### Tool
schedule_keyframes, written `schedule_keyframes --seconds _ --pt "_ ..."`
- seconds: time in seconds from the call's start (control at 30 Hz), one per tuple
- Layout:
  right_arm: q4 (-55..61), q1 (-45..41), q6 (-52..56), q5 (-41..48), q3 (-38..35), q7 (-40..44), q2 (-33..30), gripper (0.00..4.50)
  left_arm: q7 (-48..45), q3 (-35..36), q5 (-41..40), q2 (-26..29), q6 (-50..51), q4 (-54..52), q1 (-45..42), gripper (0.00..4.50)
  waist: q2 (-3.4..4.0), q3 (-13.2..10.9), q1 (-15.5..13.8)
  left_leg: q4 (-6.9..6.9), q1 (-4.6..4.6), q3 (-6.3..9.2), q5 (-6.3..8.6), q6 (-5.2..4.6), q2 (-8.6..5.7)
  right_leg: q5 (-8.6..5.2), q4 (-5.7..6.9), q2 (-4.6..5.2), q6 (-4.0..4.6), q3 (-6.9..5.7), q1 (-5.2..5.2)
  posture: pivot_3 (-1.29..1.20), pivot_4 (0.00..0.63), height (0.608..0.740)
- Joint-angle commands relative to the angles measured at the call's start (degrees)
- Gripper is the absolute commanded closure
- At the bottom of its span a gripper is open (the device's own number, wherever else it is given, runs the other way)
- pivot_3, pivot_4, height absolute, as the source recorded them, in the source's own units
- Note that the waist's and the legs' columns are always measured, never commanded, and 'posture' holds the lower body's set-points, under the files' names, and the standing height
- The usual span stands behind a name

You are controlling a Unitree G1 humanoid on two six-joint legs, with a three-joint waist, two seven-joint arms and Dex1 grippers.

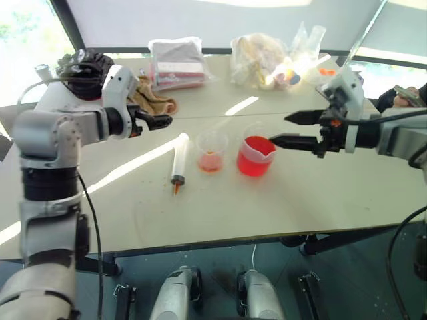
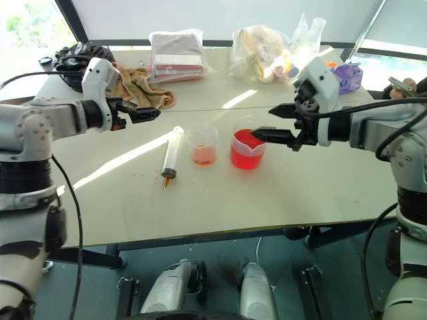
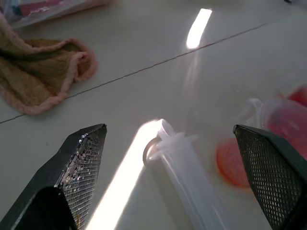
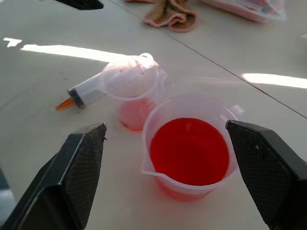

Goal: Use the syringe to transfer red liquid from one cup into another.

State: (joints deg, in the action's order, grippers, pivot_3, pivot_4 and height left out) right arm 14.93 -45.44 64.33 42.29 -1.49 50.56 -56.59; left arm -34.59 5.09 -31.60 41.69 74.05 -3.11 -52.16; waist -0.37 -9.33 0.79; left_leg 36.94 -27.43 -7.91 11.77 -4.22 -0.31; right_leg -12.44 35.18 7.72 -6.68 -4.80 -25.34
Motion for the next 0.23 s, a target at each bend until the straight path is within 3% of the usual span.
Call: schedule_keyframes --seconds 0.03,0.13,0.23 --pt "-1.44 -2.00 -5.25 -3.24 3.14 6.19 -2.57 0.31 -8.04 -0.81 -2.48 5.96 -2.84 -4.54 1.97 0.10 0.01 0.00 -0.02 -0.01 0.00 0.00 0.00 0.00 0.02 -0.07 -0.01 0.03 0.13 0.01 -0.03 0.00 0.150 0.740" --pt "-2.98 -2.85 -9.78 -6.86 6.59 10.51 -3.66 0.31 -16.55 -1.41 -2.97 14.98 -7.95 -10.29 8.08 0.10 0.04 -0.03 0.23 -0.05 -0.02 -0.01 0.02 0.03 0.05 -0.09 -0.02 0.07 0.16 0.04 -0.08 0.00 0.150 0.740" --pt "-3.56 -2.89 -11.20 -7.70 7.06 12.85 -3.69 0.31 -19.22 -0.65 -3.61 18.31 -9.43 -10.92 10.50 0.10 0.06 -0.05 0.02 -0.04 -0.02 0.00 0.04 0.08 0.07 -0.10 -0.04 0.07 0.19 0.05 -0.17 0.00 0.150 0.740"
